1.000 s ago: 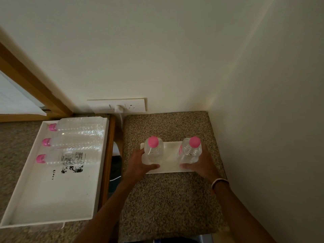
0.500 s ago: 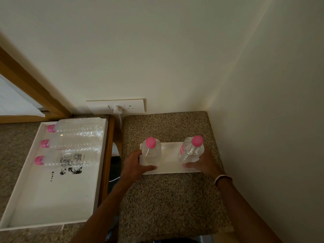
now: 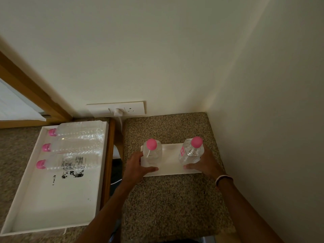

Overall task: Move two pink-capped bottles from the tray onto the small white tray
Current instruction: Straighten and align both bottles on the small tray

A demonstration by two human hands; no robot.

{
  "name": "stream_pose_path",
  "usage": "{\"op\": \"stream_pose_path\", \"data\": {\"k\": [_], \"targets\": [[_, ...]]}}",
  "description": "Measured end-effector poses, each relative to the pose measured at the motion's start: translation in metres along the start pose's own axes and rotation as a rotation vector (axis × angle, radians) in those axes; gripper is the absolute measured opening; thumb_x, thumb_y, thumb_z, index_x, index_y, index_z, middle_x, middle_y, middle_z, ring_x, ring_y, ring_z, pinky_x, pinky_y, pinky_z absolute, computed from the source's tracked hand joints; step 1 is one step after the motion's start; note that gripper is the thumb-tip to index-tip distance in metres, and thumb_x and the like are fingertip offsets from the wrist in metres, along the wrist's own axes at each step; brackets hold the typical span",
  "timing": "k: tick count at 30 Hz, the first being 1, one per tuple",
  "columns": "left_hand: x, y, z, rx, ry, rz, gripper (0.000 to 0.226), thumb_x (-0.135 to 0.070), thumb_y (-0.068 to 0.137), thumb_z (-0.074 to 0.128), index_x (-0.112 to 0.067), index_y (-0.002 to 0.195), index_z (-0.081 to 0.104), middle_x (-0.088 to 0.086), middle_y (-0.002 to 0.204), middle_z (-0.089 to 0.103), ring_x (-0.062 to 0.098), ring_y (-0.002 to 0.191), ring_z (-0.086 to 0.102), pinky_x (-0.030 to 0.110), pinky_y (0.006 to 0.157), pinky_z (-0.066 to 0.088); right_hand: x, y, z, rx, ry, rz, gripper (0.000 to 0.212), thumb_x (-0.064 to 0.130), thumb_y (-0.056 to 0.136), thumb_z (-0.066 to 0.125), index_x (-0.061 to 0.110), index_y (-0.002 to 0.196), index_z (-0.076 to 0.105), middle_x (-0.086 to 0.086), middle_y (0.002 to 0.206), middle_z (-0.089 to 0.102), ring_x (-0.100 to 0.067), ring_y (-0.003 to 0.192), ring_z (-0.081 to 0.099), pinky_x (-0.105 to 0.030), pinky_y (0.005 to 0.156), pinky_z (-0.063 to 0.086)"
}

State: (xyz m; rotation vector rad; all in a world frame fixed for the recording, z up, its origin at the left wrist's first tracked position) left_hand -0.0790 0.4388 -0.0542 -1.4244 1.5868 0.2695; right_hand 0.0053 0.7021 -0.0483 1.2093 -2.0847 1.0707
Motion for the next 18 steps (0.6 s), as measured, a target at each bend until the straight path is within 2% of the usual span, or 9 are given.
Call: {"op": "stream_pose_path", "data": {"k": [3, 6, 9, 12, 13, 15, 18], "targets": [[0.001, 0.001, 0.001, 0.004, 0.003, 0.009, 0.078, -0.025, 0.065, 0.094, -0.011, 0.132, 0.055, 0.014, 0.136, 0.061, 0.029, 0.126, 0.057, 0.052, 0.105, 0.052, -0.001, -0.001, -0.001, -0.009, 0.021, -0.011, 0.095, 0.029, 0.043, 0.099, 0.024, 0.126, 0.053, -0.005, 0.13, 0.057, -0.022, 0.117, 0.059, -0.041, 0.101, 0.05], [0.001, 0.0, 0.002, 0.006, 0.009, 0.013, 0.079, -0.026, 0.065, 0.095, -0.013, 0.131, 0.055, 0.012, 0.136, 0.061, 0.029, 0.125, 0.058, 0.051, 0.105, 0.052, 0.002, -0.001, 0.0, 0.003, 0.028, -0.027, 0.088, 0.033, 0.041, 0.098, 0.036, 0.117, 0.054, 0.003, 0.122, 0.062, -0.012, 0.109, 0.062, -0.04, 0.098, 0.052], [0.0, -0.001, 0.001, 0.029, 0.004, 0.048, 0.085, -0.028, 0.062, 0.096, -0.016, 0.135, 0.052, 0.009, 0.137, 0.06, 0.026, 0.127, 0.056, 0.047, 0.105, 0.052, 0.001, -0.001, 0.001, 0.04, 0.045, -0.022, 0.108, 0.037, 0.039, 0.099, 0.024, 0.133, 0.048, 0.001, 0.129, 0.059, -0.017, 0.117, 0.058, -0.041, 0.101, 0.05], [-0.01, -0.009, -0.003, 0.067, 0.014, 0.134, 0.096, -0.035, 0.057, 0.097, -0.022, 0.139, 0.048, 0.0, 0.137, 0.057, 0.018, 0.126, 0.054, 0.031, 0.099, 0.049, 0.014, -0.011, -0.004, 0.103, 0.068, -0.065, 0.115, 0.047, 0.036, 0.099, 0.029, 0.137, 0.046, 0.007, 0.13, 0.06, -0.015, 0.12, 0.059, -0.043, 0.1, 0.052], [-0.011, -0.008, -0.006, 0.075, 0.013, 0.165, 0.1, -0.04, 0.055, 0.097, -0.024, 0.139, 0.047, -0.003, 0.137, 0.057, 0.017, 0.127, 0.054, 0.032, 0.1, 0.05, 0.018, -0.012, -0.008, 0.103, 0.064, -0.07, 0.12, 0.052, 0.034, 0.097, 0.032, 0.139, 0.044, 0.008, 0.133, 0.058, -0.015, 0.123, 0.057, -0.044, 0.101, 0.052], [-0.019, -0.011, -0.015, 0.071, 0.018, 0.225, 0.109, -0.051, 0.051, 0.095, -0.023, 0.143, 0.044, -0.001, 0.141, 0.055, 0.018, 0.131, 0.052, 0.046, 0.107, 0.051, 0.032, -0.02, -0.017, 0.093, 0.034, -0.074, 0.136, 0.06, 0.03, 0.095, 0.035, 0.148, 0.031, 0.006, 0.146, 0.048, -0.017, 0.132, 0.049, -0.047, 0.107, 0.046], [-0.03, -0.02, -0.029, 0.048, 0.06, 0.244, 0.13, -0.065, 0.05, 0.09, -0.024, 0.155, 0.026, 0.004, 0.159, 0.041, 0.024, 0.146, 0.038, 0.056, 0.119, 0.038, 0.06, -0.031, -0.032, 0.08, -0.012, -0.115, 0.149, 0.068, 0.028, 0.091, 0.042, 0.153, 0.014, 0.005, 0.159, 0.031, -0.019, 0.144, 0.034, -0.052, 0.114, 0.037]]}}
Point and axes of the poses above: each hand's wrist, its own y-axis towards the middle knuckle, its own z-axis out of the palm, x = y × z, the point moved 6 cm from there along y, towards the middle knuckle
